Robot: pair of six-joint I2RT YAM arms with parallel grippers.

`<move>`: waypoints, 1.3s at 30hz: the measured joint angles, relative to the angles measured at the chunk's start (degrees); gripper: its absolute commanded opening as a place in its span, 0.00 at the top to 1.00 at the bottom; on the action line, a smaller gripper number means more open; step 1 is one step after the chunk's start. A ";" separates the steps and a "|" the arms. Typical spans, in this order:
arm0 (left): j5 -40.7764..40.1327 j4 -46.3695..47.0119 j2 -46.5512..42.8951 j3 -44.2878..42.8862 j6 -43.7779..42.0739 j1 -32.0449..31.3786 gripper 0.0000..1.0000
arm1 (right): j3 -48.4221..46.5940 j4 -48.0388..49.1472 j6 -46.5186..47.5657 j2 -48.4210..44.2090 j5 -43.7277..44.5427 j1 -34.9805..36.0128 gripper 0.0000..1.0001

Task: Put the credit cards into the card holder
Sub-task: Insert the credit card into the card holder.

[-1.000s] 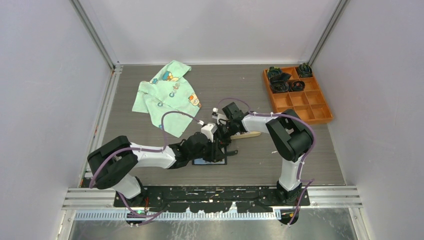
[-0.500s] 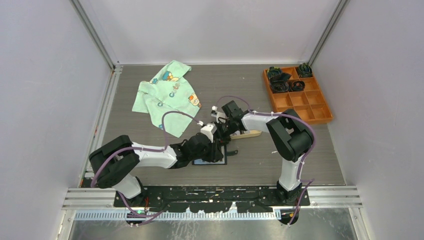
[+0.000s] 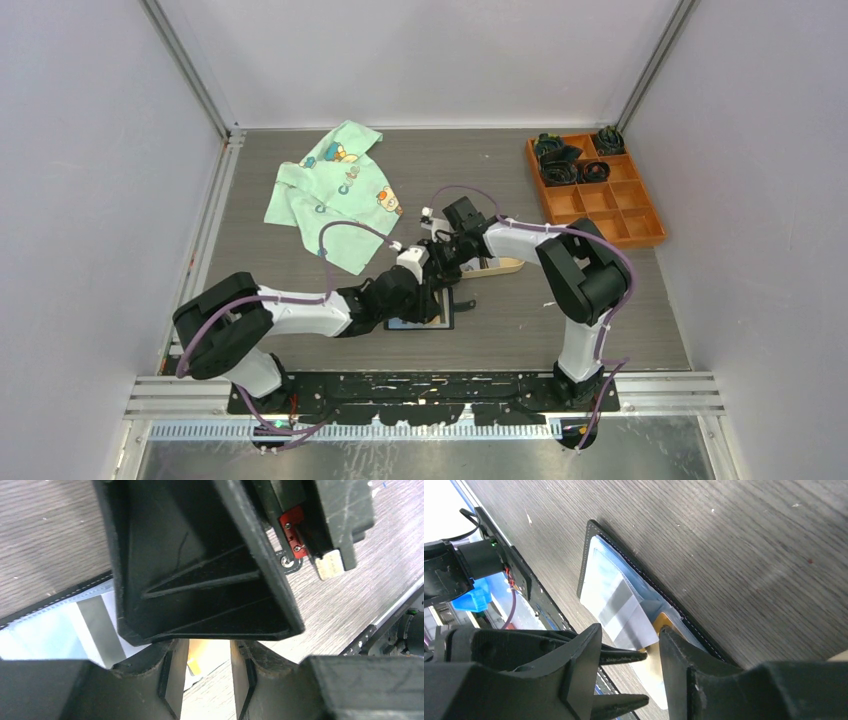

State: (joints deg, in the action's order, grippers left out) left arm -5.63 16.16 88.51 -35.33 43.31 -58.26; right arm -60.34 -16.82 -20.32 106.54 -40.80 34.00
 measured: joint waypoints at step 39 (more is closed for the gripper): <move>-6.60 -13.05 -30.69 14.64 -4.79 7.67 0.61 | 1.40 -4.55 3.96 -3.02 2.64 0.94 0.91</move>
State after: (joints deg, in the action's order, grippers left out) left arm -12.23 3.11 57.82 -20.69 38.52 -50.59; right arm -58.94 -21.37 -16.36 103.53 -38.15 34.94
